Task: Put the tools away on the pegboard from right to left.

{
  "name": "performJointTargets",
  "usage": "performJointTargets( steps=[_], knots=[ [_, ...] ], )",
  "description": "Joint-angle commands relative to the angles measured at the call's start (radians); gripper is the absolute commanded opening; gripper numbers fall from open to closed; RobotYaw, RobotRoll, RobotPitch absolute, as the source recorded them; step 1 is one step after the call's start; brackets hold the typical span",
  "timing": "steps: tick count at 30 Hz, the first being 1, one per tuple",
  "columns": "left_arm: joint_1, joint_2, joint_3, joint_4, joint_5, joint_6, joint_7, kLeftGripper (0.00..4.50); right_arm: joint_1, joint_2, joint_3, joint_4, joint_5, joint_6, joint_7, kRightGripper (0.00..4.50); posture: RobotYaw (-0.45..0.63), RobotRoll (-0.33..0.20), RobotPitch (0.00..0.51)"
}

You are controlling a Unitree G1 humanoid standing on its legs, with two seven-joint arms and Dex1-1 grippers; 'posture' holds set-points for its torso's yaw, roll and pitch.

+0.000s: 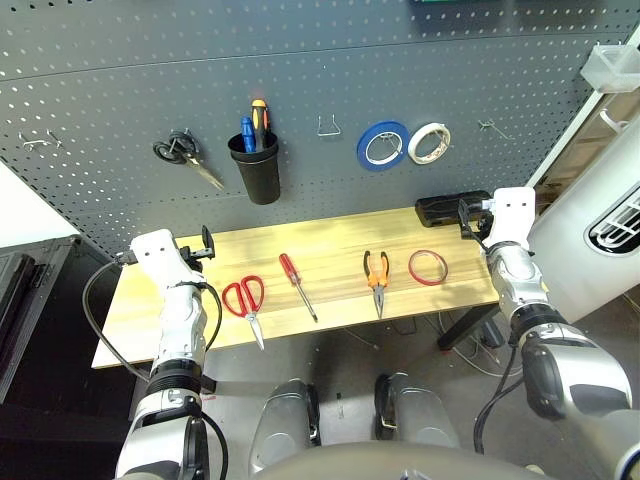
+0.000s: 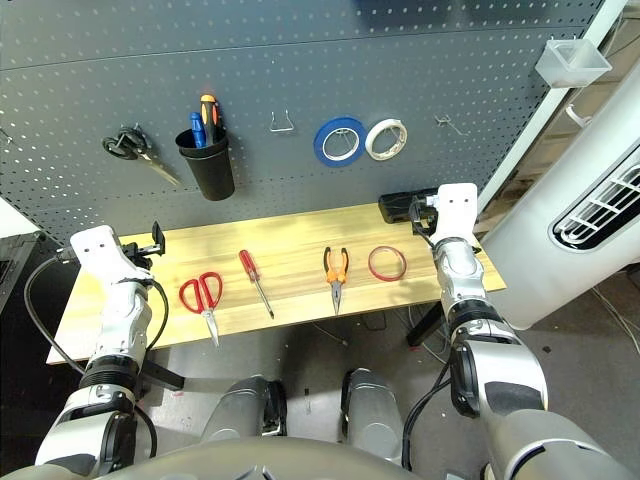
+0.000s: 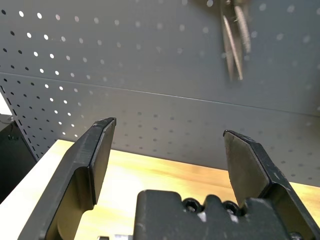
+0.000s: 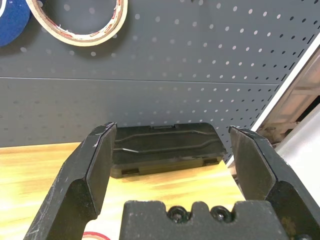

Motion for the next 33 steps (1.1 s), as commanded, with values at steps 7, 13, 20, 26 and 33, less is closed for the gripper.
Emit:
performJointTargets(
  steps=[7,13,20,26,33],
  knots=[
    [0.025,0.001,0.010,-0.069,-0.015,0.028,-0.018,4.48,-0.035,0.001,0.004,-0.011,0.002,0.030,0.002,4.50,0.05,0.000,0.005],
    [0.039,0.034,-0.022,-0.148,-0.102,0.116,-0.255,4.48,-0.065,-0.016,0.052,-0.112,-0.016,0.231,0.060,4.50,-0.01,0.000,0.037],
    [0.112,0.083,-0.073,-0.339,-0.188,0.258,-0.494,4.48,-0.050,-0.021,0.108,-0.320,-0.001,0.570,0.169,4.50,-0.03,0.000,0.089],
    [0.175,0.133,-0.109,-0.528,-0.233,0.397,-0.608,4.48,-0.022,-0.023,0.155,-0.486,-0.006,0.871,0.244,4.50,-0.01,0.000,0.128],
    [0.240,0.198,-0.220,-0.777,-0.290,0.602,-0.756,4.48,-0.053,-0.031,0.219,-0.436,-0.042,1.043,0.281,4.50,0.00,0.000,0.177]
  ],
)
